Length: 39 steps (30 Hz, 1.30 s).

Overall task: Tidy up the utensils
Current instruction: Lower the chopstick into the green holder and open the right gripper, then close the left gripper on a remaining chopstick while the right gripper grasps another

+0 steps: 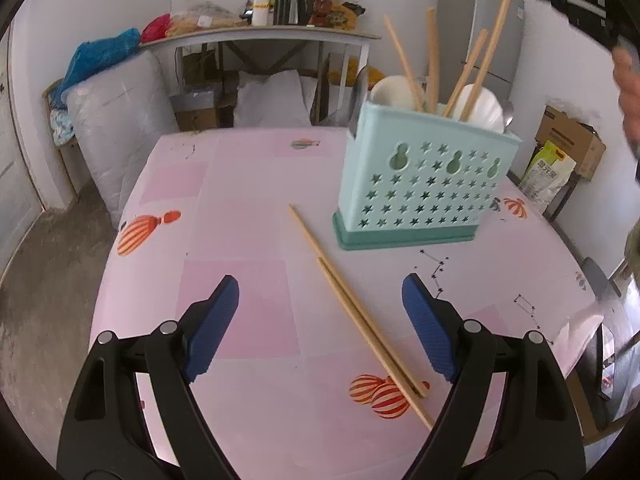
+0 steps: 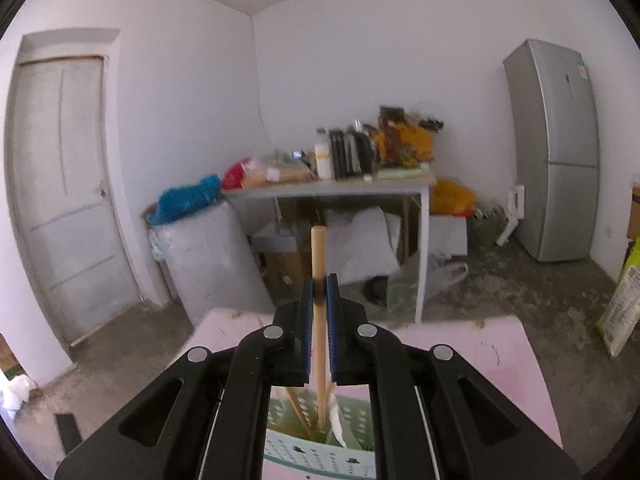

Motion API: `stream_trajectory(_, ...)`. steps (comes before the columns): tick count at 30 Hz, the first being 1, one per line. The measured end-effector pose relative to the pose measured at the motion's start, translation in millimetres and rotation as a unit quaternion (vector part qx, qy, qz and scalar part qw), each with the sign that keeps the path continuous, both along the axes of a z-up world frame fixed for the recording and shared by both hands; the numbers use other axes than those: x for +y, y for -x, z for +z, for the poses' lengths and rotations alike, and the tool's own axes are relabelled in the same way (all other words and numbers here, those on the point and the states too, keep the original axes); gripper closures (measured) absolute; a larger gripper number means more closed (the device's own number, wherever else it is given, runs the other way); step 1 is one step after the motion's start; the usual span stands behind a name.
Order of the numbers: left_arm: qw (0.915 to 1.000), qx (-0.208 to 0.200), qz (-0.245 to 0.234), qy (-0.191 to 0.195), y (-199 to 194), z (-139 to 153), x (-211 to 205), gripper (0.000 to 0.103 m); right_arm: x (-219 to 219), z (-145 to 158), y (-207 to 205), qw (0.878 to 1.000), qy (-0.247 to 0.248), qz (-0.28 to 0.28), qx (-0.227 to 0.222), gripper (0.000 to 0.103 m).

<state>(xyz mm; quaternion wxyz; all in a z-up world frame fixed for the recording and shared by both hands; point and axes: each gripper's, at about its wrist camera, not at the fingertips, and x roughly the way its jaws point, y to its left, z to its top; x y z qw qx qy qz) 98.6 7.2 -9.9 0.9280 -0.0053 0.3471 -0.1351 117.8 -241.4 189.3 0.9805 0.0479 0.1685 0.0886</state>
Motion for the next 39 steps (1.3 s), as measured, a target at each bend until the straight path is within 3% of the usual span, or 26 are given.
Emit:
stream_trajectory(3,0.9999,0.008,0.007,0.001,-2,-6,4,0.023,-2,-26,-14,0.999,0.012,-0.006,0.046,0.095)
stream_trajectory(6,0.9998,0.012,0.013,0.001,-3,-10,6,0.023,-12,-30,-10,0.998,0.005,-0.017,0.054,0.09)
stream_trajectory(7,0.9998,0.015,0.016,0.003,-4,-11,8,0.023,-17,-26,-4,0.999,0.0,-0.024,0.047,0.078)
stream_trajectory(9,0.9997,0.017,0.019,0.005,-7,-12,10,0.023,-25,-20,6,0.999,-0.006,-0.037,0.029,0.066)
stream_trajectory(13,0.9994,0.023,0.024,0.008,-12,-16,12,0.023,-51,-1,45,0.997,-0.033,-0.07,-0.017,0.061)
stream_trajectory(18,0.9989,0.041,-0.01,0.019,-7,-17,6,0.023,-72,-7,89,0.994,-0.071,-0.084,-0.023,0.061)
stream_trajectory(21,0.9962,0.059,-0.058,0.028,4,-17,-7,0.024,-69,-37,100,0.994,-0.082,-0.072,0.024,0.061)
stream_trajectory(23,0.9942,0.069,-0.078,0.026,11,-19,-15,0.024,-60,-71,100,0.992,-0.083,-0.057,0.079,0.061)
stream_trajectory(26,0.9898,0.087,-0.112,0.009,22,-26,-33,0.03,-43,-131,101,0.979,-0.093,-0.04,0.175,0.061)
stream_trajectory(28,0.9878,0.093,-0.125,-0.013,30,-31,-44,0.035,-33,-157,103,0.971,-0.099,-0.035,0.215,0.061)
stream_trajectory(33,0.9824,0.108,-0.121,-0.094,39,-50,-59,0.044,-26,-181,100,0.962,-0.114,-0.028,0.247,0.061)
stream_trajectory(39,0.9856,0.112,-0.081,-0.097,33,-51,-35,0.055,-14,-173,94,0.964,-0.109,-0.016,0.242,0.061)
